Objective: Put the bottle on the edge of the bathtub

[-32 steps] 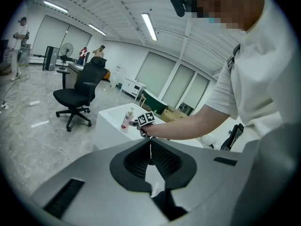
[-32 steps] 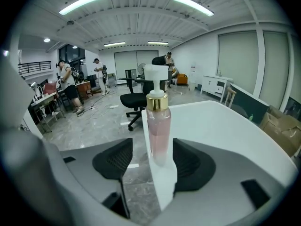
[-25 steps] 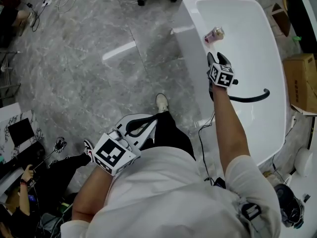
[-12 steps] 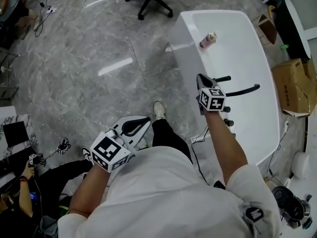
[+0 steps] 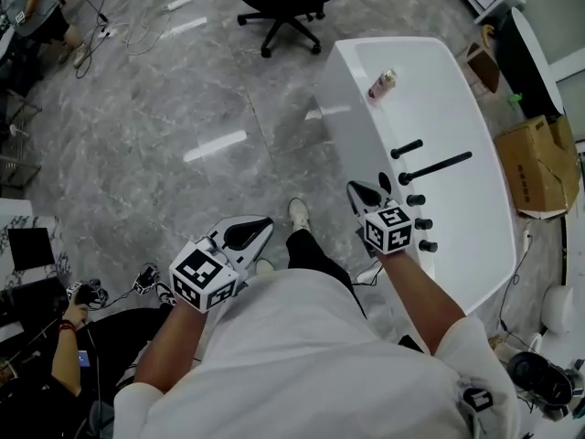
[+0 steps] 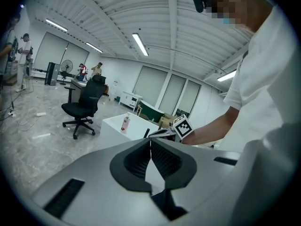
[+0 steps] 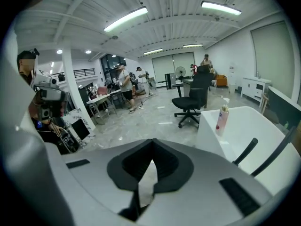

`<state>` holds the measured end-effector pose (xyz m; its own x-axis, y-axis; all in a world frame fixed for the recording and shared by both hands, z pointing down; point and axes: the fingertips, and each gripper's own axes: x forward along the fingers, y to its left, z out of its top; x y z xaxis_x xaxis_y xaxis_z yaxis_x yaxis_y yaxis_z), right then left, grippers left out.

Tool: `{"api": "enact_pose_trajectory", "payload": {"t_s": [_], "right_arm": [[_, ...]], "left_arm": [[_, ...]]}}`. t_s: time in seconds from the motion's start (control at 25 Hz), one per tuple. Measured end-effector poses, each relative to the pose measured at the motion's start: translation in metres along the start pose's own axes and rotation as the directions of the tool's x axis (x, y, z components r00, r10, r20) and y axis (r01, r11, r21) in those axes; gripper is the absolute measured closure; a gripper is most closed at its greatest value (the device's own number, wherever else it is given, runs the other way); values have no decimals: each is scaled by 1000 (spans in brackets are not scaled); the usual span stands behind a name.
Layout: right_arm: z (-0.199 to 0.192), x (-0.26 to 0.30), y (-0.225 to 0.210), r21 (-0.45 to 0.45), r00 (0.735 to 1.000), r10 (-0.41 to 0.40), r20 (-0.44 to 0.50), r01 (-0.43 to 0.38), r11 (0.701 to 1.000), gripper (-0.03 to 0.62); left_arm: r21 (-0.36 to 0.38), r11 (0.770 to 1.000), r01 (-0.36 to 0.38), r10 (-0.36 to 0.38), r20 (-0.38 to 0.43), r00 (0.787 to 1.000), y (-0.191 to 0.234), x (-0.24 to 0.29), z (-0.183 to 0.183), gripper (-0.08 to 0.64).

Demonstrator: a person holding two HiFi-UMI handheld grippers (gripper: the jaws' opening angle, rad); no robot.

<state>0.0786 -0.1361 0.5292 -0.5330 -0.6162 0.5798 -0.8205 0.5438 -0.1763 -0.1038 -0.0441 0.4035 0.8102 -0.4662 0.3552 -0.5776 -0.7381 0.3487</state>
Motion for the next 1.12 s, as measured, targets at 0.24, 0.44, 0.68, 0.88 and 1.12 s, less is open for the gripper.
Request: {"api": "enact_pose_trajectory", "payload": {"t_s": [0.24,0.44,0.68,0.88,1.12], "right_arm": [[3,-34,56,-26,998,46,35,-45,999,583],[3,-55,100,-33,995,78,66,-76,997,583],[-1,-71,134,-95,990,108,95,-99,991,583],[-9,-86,140,-103,989,105,103,-94,990,583],[-15,-97,146,-102,988,107,107,-96,990,584]], "left_arm": [[18,1000,8,-8,4,1000,-12,-23,-10,540],[13,1000,0,0,10,1000,-22,-47,-20,540],[25,1000,4,-4,-4,1000,-34,-57,-39,540],[24,1000,1,-1,-8,1000,-44,-59,-50,540],[18,1000,-7,7,-11,1000,-47,-65,-58,540]]}}
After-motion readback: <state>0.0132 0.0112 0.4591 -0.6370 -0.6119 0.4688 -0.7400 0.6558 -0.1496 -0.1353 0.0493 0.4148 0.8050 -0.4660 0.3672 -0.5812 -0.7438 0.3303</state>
